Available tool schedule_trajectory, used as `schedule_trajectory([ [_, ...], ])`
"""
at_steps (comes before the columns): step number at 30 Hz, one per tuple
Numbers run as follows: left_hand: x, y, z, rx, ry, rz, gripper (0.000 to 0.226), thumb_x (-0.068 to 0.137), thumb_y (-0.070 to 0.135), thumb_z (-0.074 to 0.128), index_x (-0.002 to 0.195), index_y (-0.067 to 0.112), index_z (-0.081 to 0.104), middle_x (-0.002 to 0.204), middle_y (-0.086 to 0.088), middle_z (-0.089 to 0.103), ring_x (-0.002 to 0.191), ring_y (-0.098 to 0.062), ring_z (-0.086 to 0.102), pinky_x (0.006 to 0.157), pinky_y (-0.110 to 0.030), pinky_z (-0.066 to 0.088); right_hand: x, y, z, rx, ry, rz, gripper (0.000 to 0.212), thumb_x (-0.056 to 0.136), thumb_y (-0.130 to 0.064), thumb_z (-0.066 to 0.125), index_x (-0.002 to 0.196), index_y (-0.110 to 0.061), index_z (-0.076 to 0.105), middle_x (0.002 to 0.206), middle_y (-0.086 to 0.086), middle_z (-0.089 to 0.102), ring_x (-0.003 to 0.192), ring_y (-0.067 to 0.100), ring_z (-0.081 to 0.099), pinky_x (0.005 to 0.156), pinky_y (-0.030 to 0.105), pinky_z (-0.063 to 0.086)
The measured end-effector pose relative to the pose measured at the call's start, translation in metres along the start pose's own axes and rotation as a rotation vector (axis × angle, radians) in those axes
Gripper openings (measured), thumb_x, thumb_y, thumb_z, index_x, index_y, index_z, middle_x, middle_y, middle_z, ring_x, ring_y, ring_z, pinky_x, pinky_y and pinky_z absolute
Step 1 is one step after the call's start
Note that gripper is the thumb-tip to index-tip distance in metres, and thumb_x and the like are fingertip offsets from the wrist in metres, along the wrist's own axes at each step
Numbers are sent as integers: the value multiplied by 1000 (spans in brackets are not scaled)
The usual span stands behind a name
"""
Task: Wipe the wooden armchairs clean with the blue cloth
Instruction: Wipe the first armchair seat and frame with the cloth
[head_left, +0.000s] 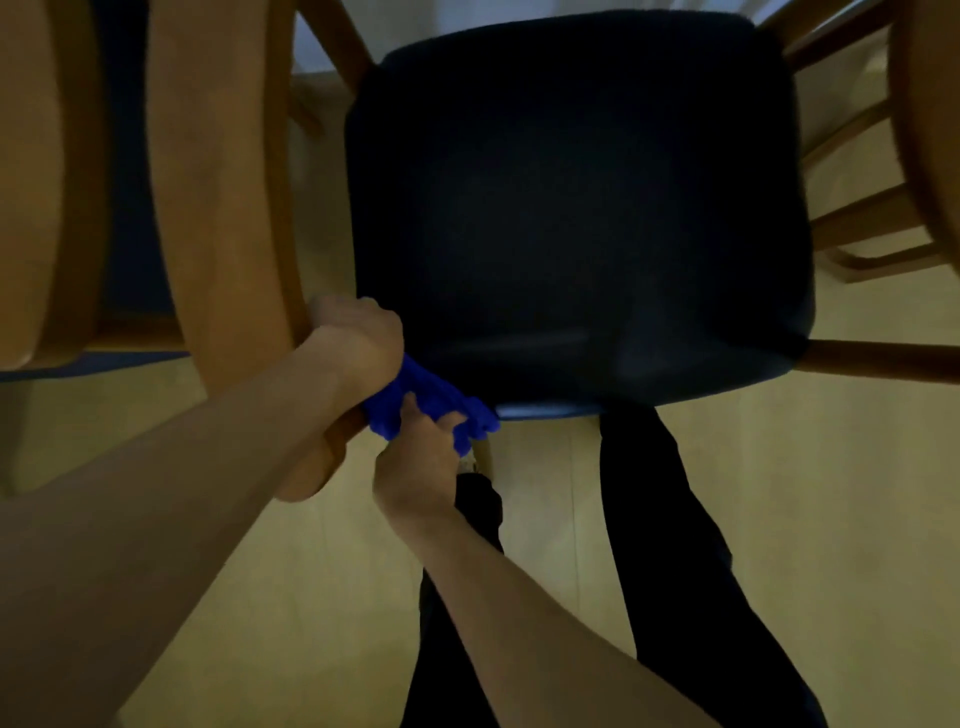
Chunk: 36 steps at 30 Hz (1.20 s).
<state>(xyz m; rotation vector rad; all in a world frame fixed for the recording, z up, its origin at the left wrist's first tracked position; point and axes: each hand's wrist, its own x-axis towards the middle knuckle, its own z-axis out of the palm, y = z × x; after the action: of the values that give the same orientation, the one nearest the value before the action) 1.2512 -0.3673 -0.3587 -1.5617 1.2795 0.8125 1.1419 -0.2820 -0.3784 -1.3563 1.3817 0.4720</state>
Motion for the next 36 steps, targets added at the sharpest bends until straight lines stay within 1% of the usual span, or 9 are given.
schedule_trajectory([
  [3, -4, -1, -4, -109, 43, -4, 12, 96, 18, 46, 102, 11, 53, 79, -6, 47, 69, -18, 50, 58, -30, 36, 3, 7, -19, 6, -68, -48, 66, 90, 7, 48, 149, -20, 38, 143, 20, 45, 120, 25, 51, 92, 28, 50],
  [7, -12, -10, -17, -283, 336, 9, 9, 89, 16, 56, 83, 13, 50, 70, -4, 47, 62, -20, 50, 57, -34, 39, 3, 29, -99, 66, -85, -96, 55, 91, 1, 47, 136, -28, 58, 107, -5, 66, 75, -3, 57, 54, 0, 39],
  [11, -11, -3, -36, -488, 705, 89, 17, 89, 19, 55, 105, 18, 61, 75, -2, 54, 69, -21, 55, 59, -35, 38, 13, 27, -191, -212, 307, -400, 49, 93, -5, 48, 132, -31, 61, 118, -3, 65, 88, -3, 63, 79, 5, 46],
  [13, -6, 9, -43, -478, 805, 73, 26, 89, 14, 54, 114, 17, 59, 90, -7, 62, 83, -27, 58, 64, -36, 39, 36, 26, -228, -437, 524, -556, 52, 88, 1, 50, 133, -23, 62, 140, 12, 54, 119, 24, 57, 105, 29, 41],
  [17, 8, 38, -25, -448, 568, 15, 54, 89, 10, 56, 139, 14, 37, 121, -15, 57, 104, -32, 56, 86, -42, 46, 97, 23, -249, -925, 385, -576, 55, 93, -10, 55, 143, -33, 49, 161, 6, 26, 147, 38, 16, 115, 63, 17],
  [19, 14, 53, -14, -375, 460, -40, 68, 93, 12, 51, 151, 10, 16, 145, -23, 39, 107, -33, 58, 81, -40, 48, 118, 29, -239, -1129, 244, -643, 52, 95, -22, 58, 144, -32, 43, 163, 3, 19, 150, 38, 5, 114, 68, 9],
  [24, 8, 77, 5, -188, 469, -41, 63, 99, 12, 39, 152, 7, 8, 151, -30, 25, 97, -30, 62, 64, -35, 42, 118, 40, -232, -1297, 251, -798, 53, 86, -30, 65, 135, -30, 45, 137, 9, 45, 129, 40, 36, 104, 61, 29],
  [31, -26, 115, 63, -169, 357, 0, 58, 101, 16, 35, 151, 5, 7, 149, -33, 27, 115, -40, 53, 89, -44, 47, 63, 112, -186, -1194, 2, -751, 55, 84, -35, 64, 133, -38, 40, 135, 3, 44, 127, 30, 36, 106, 60, 24],
  [36, -38, 106, 64, -269, 371, 42, 51, 96, 18, 44, 146, 18, 30, 121, -11, 60, 99, -27, 61, 89, -39, 43, 61, 101, -203, -1181, -164, -778, 47, 89, -44, 53, 134, -39, 40, 131, -1, 47, 121, 25, 37, 98, 52, 29],
])
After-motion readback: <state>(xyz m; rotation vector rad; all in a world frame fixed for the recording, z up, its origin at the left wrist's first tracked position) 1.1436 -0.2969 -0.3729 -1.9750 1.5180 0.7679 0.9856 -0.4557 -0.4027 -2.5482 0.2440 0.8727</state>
